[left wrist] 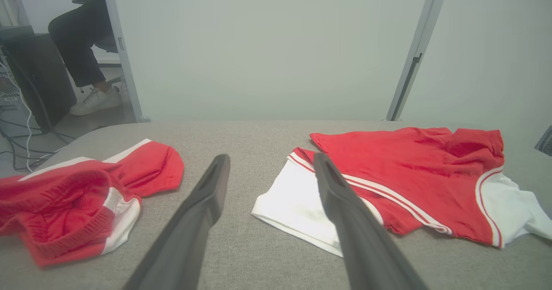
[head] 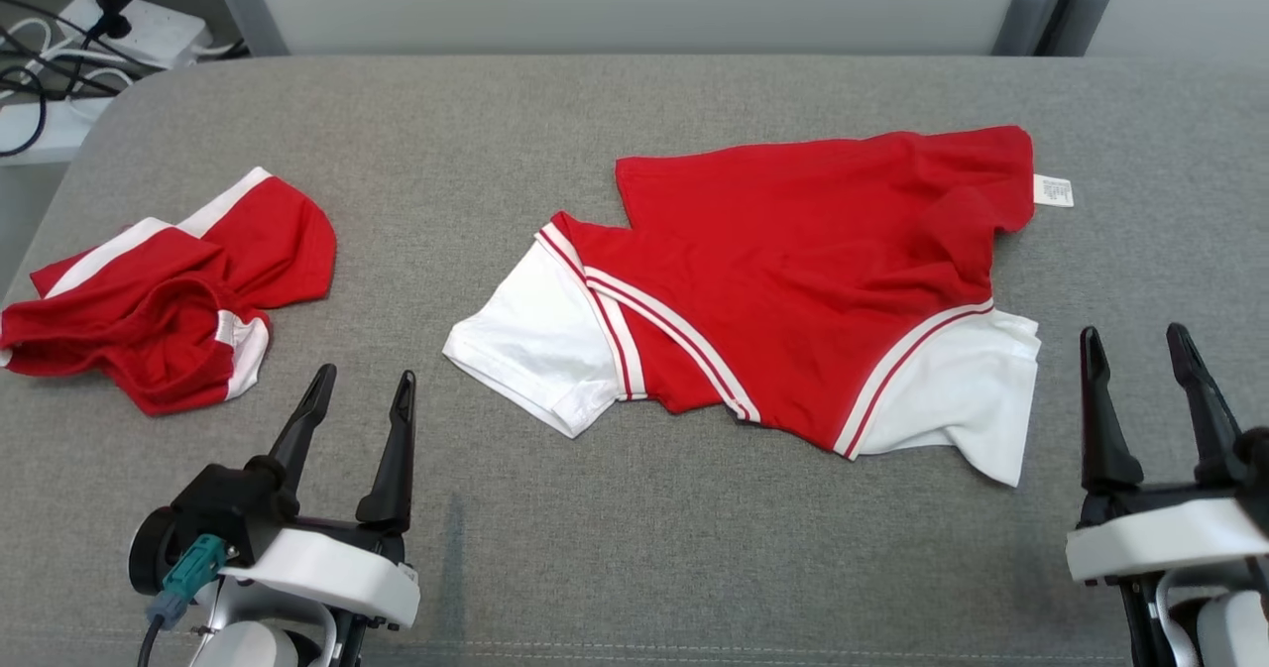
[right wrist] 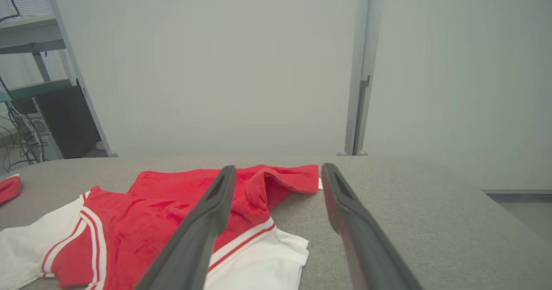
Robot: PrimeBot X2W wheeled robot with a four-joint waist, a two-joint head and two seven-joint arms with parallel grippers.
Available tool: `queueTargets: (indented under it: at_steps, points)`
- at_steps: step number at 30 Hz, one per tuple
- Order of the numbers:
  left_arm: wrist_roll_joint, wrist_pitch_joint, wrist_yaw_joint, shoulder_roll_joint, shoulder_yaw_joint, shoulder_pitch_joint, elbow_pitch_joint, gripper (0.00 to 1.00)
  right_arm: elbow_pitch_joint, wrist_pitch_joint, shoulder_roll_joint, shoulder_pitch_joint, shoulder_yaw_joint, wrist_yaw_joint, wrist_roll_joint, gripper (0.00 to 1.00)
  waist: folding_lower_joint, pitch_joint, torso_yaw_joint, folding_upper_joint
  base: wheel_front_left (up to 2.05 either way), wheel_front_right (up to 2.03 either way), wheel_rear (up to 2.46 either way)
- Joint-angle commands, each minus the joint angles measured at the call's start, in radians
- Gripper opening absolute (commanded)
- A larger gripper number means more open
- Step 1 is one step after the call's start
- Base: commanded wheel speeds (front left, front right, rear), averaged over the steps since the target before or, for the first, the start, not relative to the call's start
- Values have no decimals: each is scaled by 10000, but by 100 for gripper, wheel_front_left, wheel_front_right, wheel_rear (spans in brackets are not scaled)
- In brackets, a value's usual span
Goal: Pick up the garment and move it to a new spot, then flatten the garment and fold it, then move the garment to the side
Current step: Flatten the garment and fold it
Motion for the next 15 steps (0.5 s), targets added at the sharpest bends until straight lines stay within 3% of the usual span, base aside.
queueTargets:
  at_steps: [1, 15]
  points:
    - [-70, 24, 115, 253, 399, -75, -374, 100, -548, -116, 45, 270, 87, 40, -127, 100, 0, -244, -110, 0, 0, 0, 0]
    - [-214, 419, 408, 462, 496, 487, -792, 100, -1283, -98, 504, 1505, 515, 40, -220, 100, 0, -844, -294, 0, 0, 0, 0]
